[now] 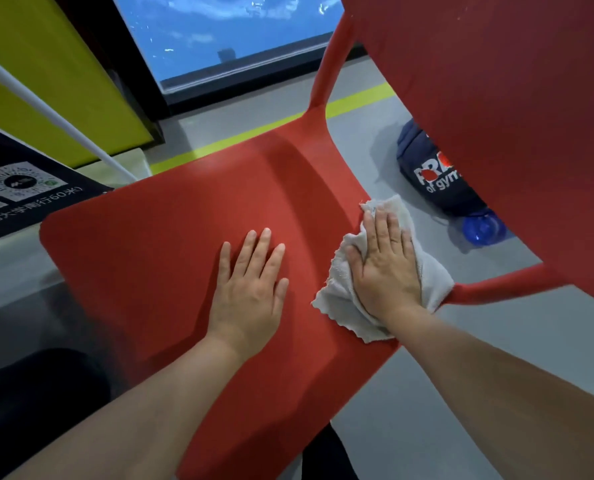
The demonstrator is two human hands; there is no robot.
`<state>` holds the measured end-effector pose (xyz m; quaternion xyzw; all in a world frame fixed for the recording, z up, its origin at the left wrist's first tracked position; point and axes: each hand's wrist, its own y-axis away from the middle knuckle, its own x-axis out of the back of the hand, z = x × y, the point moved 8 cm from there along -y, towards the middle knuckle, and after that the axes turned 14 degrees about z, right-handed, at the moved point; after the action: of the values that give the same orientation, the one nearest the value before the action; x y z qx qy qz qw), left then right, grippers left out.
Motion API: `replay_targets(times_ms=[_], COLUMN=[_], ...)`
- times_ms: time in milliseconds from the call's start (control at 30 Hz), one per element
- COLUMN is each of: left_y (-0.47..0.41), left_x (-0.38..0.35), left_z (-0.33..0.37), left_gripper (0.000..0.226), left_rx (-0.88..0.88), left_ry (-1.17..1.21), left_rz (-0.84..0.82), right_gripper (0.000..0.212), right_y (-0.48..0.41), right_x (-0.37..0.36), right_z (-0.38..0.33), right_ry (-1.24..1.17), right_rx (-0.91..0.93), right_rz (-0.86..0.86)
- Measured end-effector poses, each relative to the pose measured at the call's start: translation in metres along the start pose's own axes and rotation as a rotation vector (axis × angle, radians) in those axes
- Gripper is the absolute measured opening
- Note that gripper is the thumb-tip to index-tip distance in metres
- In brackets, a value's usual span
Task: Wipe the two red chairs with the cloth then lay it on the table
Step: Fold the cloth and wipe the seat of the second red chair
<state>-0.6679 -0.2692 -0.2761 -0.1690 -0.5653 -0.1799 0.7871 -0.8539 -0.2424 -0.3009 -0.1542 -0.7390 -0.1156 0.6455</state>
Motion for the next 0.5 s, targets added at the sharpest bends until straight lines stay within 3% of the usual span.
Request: replay_targets(times_ms=[233, 367, 433, 500], left_y=[0.042, 0.053, 0.055, 0.054], left_x=[0.018, 0.038, 0.052, 0.062], left_z=[-0.028, -0.047, -0.052, -0.051], left_gripper=[0.055, 0.044, 0.044, 0.041], left_rx=[0.009, 0.119, 0.149, 0.159], left_ry=[0.066, 0.179, 0.201, 0.224], left_rz=[-0.044, -0.022, 0.014, 0.055], right_gripper=[0.061, 0.039, 0.023, 0.026], right_y=[0.087, 0.131, 0.145, 0.146], right_x=[0.011, 0.029, 0.033, 0.033], right_z=[-0.07, -0.109, -0.106, -0.085], right_ry=[-0.081, -0.339, -0.583, -0.832], right_rx=[-0.007, -0.016, -0.246, -0.595], right_rz=[0.051, 0.175, 0.118, 0.057])
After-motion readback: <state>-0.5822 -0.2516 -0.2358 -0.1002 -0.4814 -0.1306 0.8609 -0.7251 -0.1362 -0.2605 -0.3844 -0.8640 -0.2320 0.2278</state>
